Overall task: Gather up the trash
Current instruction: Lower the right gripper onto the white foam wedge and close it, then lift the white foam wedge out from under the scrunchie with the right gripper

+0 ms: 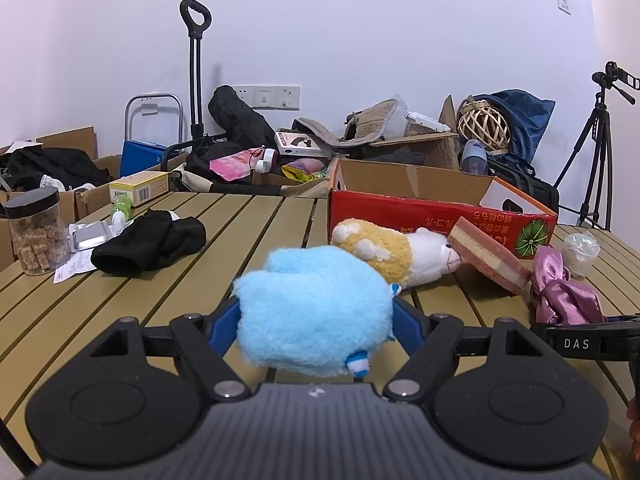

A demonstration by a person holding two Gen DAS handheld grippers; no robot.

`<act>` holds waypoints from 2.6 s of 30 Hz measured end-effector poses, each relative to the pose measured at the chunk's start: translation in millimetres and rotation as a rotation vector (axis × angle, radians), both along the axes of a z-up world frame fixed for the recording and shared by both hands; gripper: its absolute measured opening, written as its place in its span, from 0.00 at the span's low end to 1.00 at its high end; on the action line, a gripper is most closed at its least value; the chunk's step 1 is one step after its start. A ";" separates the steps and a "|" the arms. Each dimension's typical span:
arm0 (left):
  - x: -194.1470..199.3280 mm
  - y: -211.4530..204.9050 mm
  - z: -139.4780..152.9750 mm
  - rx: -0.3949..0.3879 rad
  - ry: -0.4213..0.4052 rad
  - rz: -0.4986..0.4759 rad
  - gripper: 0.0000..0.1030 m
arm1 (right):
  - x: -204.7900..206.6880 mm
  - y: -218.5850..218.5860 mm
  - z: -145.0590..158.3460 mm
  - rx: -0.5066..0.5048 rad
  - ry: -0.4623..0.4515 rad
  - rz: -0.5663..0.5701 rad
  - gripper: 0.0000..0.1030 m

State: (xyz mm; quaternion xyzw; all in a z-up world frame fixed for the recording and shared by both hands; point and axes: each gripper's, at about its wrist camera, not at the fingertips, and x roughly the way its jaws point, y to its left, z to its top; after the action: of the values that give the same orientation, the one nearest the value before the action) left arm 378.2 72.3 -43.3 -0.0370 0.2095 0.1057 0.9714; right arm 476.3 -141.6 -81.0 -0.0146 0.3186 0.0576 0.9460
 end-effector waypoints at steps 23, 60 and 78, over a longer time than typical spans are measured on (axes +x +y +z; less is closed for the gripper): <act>-4.5 8.8 1.6 -0.007 -0.007 0.019 0.76 | -27.6 -8.8 5.9 -0.005 -0.129 0.014 0.29; -11.1 8.6 5.3 -0.017 -0.031 0.019 0.76 | -38.6 -20.9 8.9 0.038 -0.127 0.059 0.46; -12.2 8.4 5.3 -0.022 -0.032 0.022 0.76 | -25.3 -14.0 -1.9 0.071 -0.071 0.076 0.14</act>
State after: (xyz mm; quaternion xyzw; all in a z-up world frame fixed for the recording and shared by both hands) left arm 366.0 80.7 -38.0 -0.0514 0.1946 0.1135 0.9729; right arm 450.9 -155.6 -82.9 0.0049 0.2819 0.1041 0.9538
